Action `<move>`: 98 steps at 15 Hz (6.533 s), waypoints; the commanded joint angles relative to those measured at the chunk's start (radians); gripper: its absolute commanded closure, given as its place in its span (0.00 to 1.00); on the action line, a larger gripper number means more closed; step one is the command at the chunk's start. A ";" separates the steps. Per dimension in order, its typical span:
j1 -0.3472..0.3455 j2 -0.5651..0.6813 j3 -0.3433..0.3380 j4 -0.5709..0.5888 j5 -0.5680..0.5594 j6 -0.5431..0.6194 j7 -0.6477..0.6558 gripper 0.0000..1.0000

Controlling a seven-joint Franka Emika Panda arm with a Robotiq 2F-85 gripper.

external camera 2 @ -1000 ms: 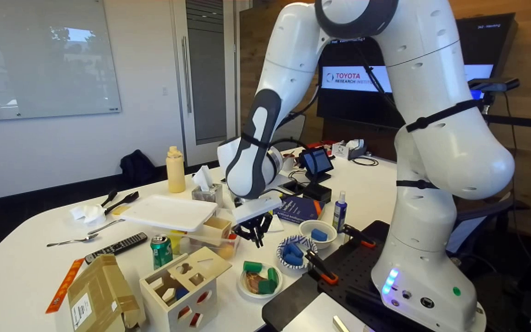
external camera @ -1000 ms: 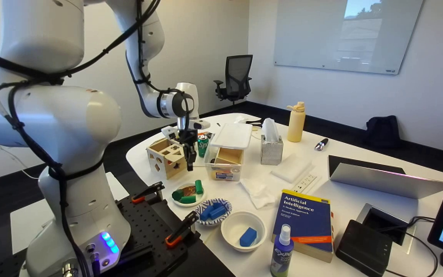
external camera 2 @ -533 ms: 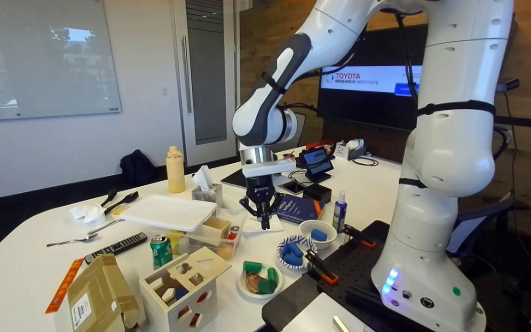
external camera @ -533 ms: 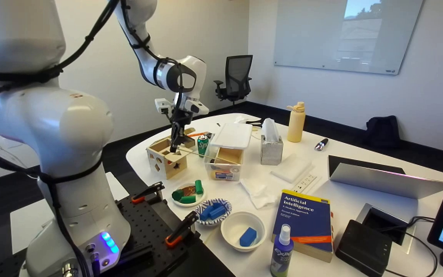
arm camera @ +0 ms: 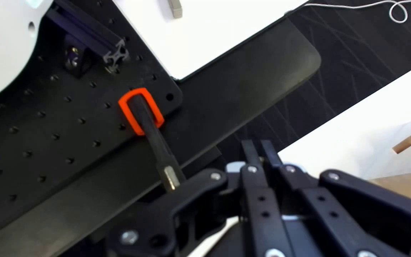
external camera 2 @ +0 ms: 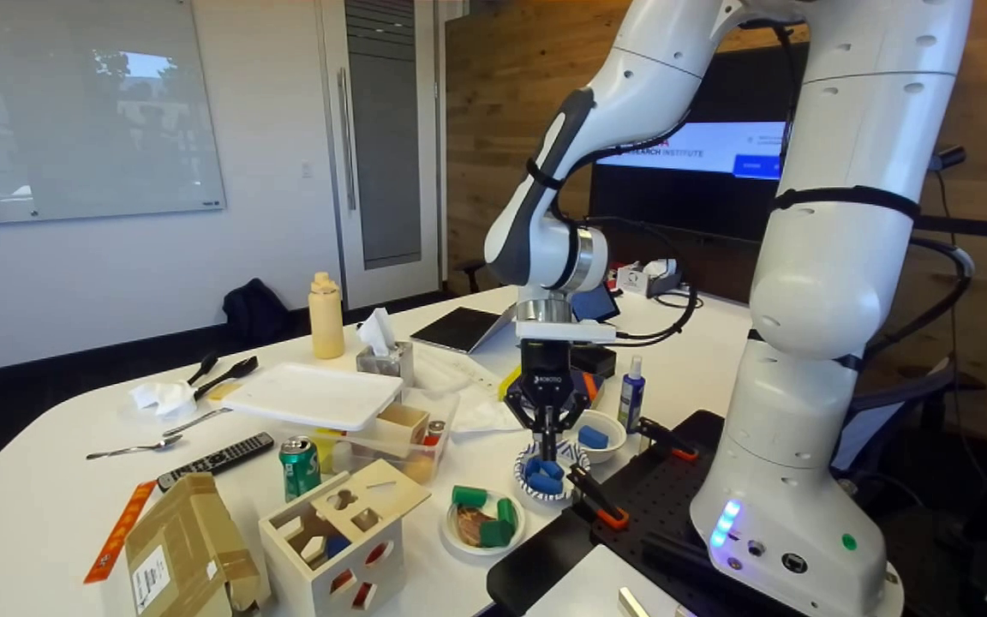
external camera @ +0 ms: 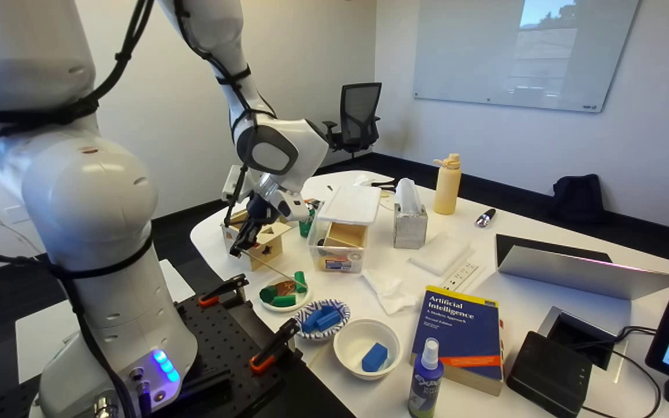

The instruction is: Pick up the stick and stir in the bowl

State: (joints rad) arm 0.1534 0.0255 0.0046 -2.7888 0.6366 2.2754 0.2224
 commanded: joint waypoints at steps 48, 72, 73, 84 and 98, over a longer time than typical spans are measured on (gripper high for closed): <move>-0.006 0.278 0.261 0.016 1.134 0.534 -0.596 0.98; -0.098 0.253 0.181 0.013 1.004 0.583 -0.550 0.98; -0.103 0.253 0.178 0.013 1.016 0.580 -0.561 0.98; -0.102 0.159 0.225 -0.003 1.212 0.535 -0.734 0.98; -0.106 0.144 0.155 0.012 0.856 0.352 -0.498 0.98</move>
State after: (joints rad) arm 0.0341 0.1924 0.2363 -2.7713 1.6368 2.7367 -0.3943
